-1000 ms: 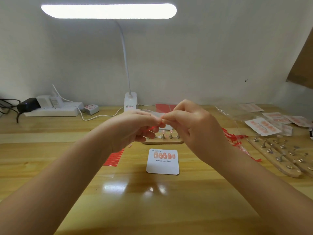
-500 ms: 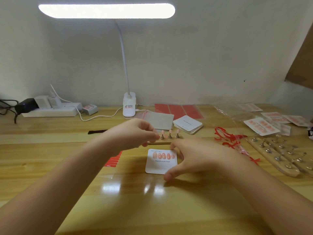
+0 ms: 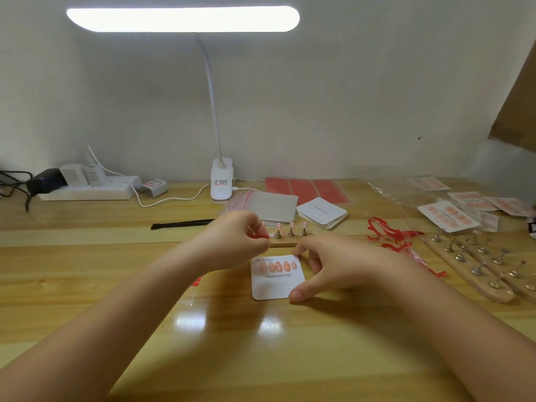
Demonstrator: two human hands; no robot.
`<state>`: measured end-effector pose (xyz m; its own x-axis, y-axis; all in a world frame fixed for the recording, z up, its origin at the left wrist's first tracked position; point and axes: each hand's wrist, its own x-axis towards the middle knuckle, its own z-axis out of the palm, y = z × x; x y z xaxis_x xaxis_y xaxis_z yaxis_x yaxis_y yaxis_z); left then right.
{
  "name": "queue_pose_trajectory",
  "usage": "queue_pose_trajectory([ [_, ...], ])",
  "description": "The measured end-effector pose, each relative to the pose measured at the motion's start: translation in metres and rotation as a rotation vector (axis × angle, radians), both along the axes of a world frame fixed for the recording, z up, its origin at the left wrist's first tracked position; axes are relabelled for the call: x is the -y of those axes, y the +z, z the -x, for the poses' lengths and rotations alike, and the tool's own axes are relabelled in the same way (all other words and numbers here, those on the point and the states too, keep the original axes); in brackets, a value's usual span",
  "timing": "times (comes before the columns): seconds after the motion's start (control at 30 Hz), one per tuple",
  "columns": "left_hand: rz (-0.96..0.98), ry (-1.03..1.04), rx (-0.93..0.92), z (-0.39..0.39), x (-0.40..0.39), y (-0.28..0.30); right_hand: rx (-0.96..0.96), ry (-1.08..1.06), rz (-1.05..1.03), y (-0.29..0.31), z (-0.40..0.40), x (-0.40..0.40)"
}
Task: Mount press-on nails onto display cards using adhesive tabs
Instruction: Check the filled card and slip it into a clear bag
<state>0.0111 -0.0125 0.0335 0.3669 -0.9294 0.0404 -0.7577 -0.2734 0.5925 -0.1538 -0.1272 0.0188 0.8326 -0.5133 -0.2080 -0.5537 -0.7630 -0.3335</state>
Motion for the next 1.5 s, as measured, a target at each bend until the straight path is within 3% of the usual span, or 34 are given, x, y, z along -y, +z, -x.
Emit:
queue_pose_trajectory([
  [0.23, -0.017, -0.096, 0.017, 0.001, 0.003, -0.02, 0.035, 0.019, -0.012, -0.003, 0.002, 0.002],
  [0.53, 0.121, 0.077, -0.288, -0.011, 0.007, -0.017, 0.315, 0.004, -0.037, -0.016, -0.003, -0.001],
  [0.77, 0.377, 0.082, -0.43, -0.021, -0.002, 0.017, 0.784, -0.198, -0.712, -0.005, -0.014, -0.011],
  [0.87, 0.451, 0.074, -0.425, -0.019, -0.008, 0.03, 0.822, -0.167, -0.85, 0.004, -0.014, -0.016],
  [1.1, 0.607, 0.04, -0.44, -0.013, -0.018, 0.047, 0.872, -0.137, -0.854, 0.027, -0.01, -0.028],
  [1.3, 0.747, 0.14, -0.109, -0.003, -0.026, 0.058, 1.014, -0.275, -0.883, 0.051, -0.001, -0.036],
  [1.5, 0.555, -0.012, -0.135, 0.019, -0.037, 0.07, 1.059, -0.266, -0.824, 0.065, 0.003, -0.046],
])
